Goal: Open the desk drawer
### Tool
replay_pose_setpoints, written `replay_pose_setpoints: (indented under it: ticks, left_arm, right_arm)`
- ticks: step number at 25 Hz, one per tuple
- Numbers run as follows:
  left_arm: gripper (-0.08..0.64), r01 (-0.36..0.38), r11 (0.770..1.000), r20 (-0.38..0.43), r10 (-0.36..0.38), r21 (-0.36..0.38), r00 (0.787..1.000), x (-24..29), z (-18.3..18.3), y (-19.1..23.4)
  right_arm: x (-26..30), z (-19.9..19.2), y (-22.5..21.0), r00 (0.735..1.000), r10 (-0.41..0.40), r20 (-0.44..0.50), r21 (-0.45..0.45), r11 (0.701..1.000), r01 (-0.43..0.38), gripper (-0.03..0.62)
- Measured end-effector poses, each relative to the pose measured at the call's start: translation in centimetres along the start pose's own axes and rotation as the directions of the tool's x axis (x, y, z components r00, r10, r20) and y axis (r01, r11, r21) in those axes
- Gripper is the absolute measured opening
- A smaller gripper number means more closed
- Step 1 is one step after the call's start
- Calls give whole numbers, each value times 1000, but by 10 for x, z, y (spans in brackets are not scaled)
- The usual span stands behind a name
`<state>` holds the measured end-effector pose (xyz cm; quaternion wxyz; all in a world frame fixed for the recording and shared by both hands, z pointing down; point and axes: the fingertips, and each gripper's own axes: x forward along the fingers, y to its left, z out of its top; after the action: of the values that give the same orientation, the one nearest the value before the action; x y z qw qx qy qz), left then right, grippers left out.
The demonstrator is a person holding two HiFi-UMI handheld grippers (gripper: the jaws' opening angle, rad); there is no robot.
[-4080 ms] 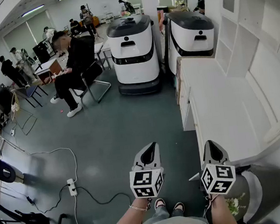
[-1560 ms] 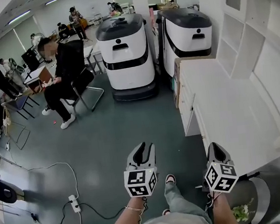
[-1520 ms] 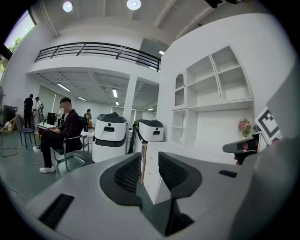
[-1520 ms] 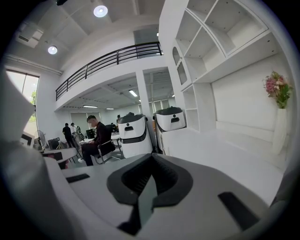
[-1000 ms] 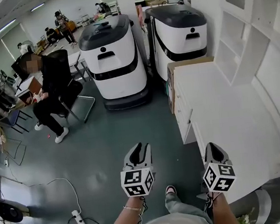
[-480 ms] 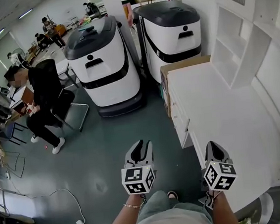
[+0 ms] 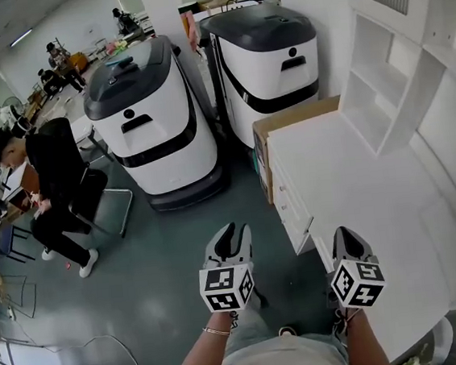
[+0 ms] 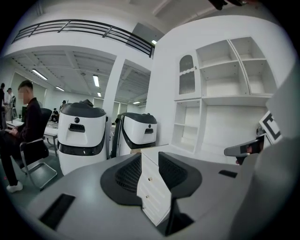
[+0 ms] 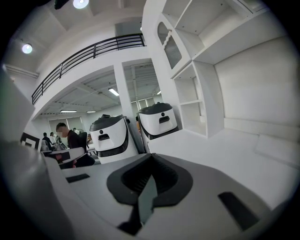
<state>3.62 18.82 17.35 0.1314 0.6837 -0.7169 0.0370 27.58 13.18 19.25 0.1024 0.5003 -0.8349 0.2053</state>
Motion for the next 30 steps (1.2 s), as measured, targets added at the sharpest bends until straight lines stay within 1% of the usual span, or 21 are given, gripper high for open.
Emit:
replay_pose_setpoints:
  ticks: [8,11,15,18,21,25,30]
  left_arm:
    - [124,117,992,-14,-117,38,993,88,46,60]
    - [124,161,986,-24,-160,50,987,118,59,81]
    - [124,222,973,-49,-220,55,974,157,67,102]
    - [124,282,957,-67,-278,66,958,184,69,108]
    - [124,331,940,-97,-324,76,941,208,64,107]
    - [124,360,931,-120,-351,58,929,225,56,102]
    - [124,395,918,-137,-385,47,913,234,54,87]
  right_arm:
    - [74,40,30,994,-107,24,41,994,106,6]
    - [100,52,42,988,-149,29,52,988,147,6]
    - [129,65,50,978,-208,35,74,976,205,6]
    - [143,69,51,965,-259,37,86,963,256,6]
    - [150,67,47,952,-305,28,101,948,301,6]
    - [150,73,36,938,-347,22,95,934,343,6]
    - [150,89,24,928,-371,42,96,926,366,6]
